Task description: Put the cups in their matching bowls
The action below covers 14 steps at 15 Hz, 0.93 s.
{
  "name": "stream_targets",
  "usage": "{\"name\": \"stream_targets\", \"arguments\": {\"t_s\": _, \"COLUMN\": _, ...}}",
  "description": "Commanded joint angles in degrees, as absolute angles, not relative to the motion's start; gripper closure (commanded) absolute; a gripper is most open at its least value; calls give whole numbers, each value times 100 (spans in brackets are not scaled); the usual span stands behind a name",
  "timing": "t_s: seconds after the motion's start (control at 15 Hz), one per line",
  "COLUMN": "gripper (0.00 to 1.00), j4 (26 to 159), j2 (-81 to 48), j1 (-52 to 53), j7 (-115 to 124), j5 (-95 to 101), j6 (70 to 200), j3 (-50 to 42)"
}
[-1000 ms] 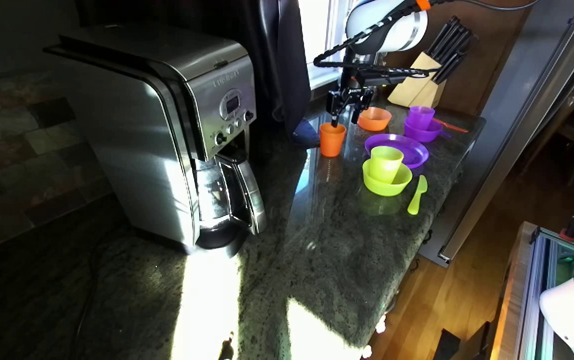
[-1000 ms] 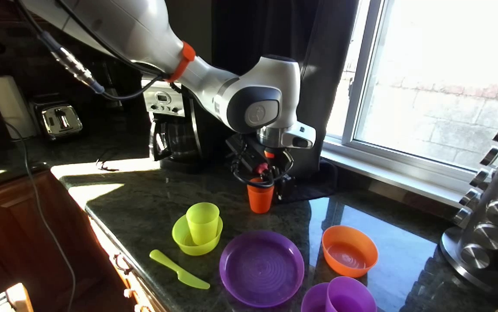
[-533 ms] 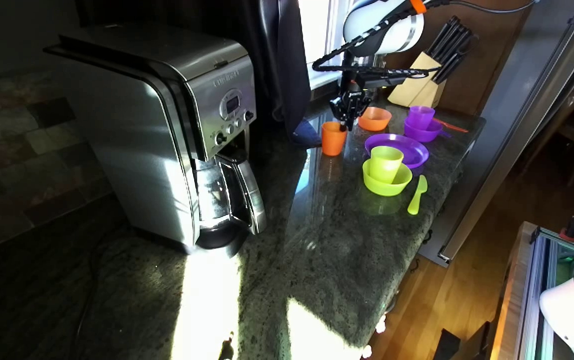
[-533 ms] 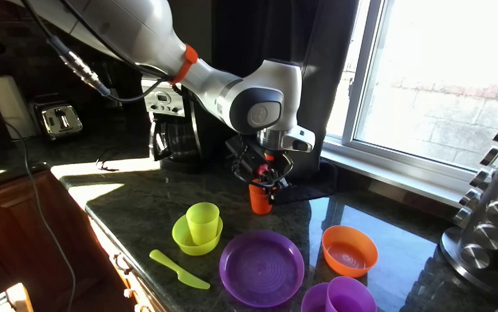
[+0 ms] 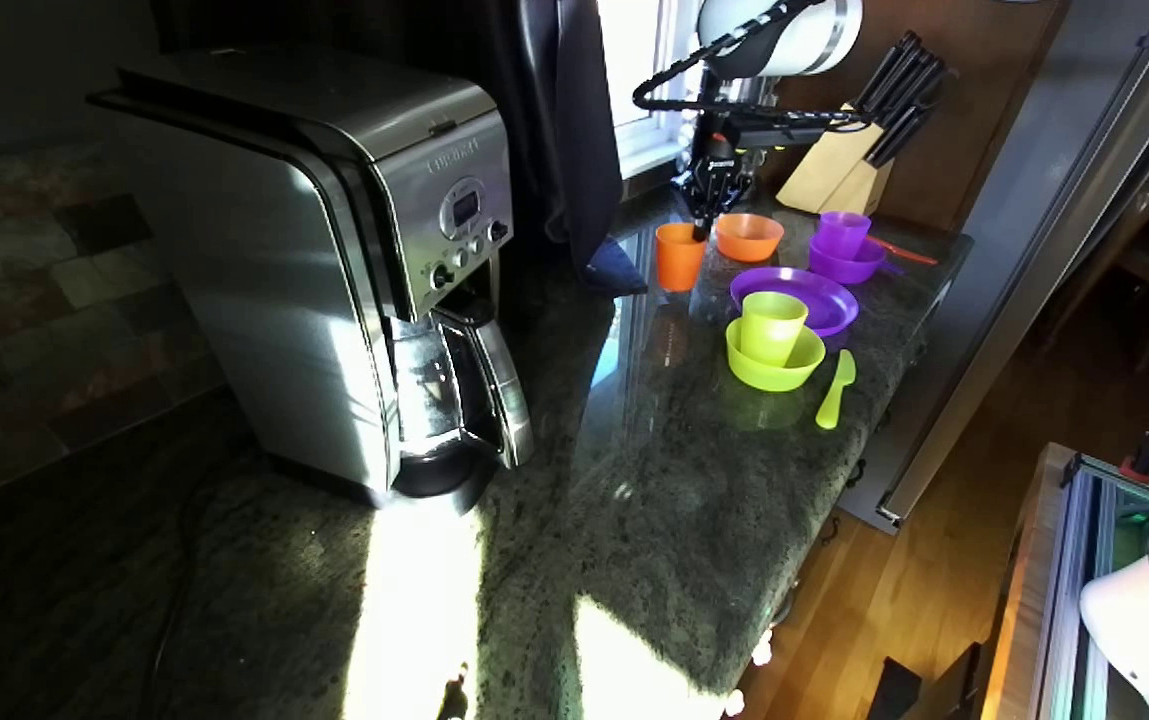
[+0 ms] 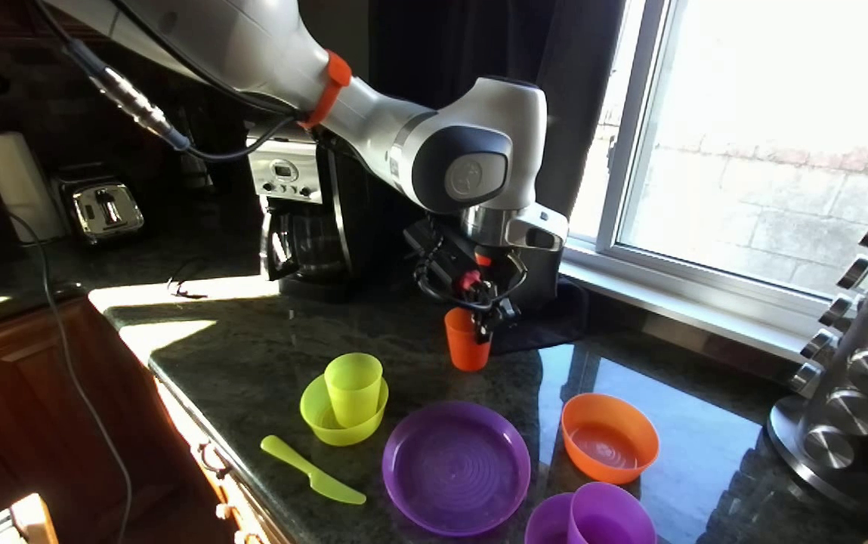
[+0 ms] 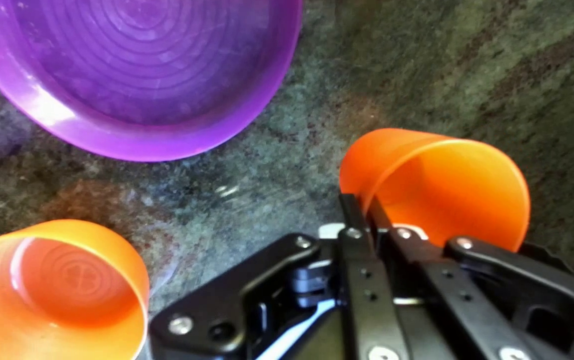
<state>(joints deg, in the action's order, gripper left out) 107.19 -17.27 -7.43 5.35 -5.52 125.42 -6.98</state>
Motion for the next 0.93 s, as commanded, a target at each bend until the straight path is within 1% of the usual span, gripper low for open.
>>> {"name": "stream_targets", "arguments": {"t_s": 0.0, "gripper": 99, "j4": 10714, "j2": -1345, "j1": -992, "j7": 456, "j5": -784, "j6": 12350, "j3": -810}}
{"name": "stream_targets", "arguments": {"t_s": 0.33, "gripper": 99, "j4": 10447, "j2": -1199, "j1": -1355, "j7": 639, "j5": -1084, "j6": 12410, "j3": -1120}}
{"name": "stream_targets", "arguments": {"t_s": 0.87, "gripper": 99, "j4": 10022, "j2": -1663, "j1": -1730, "j7": 1010, "j5": -1460, "j6": 12425, "j3": -1399}}
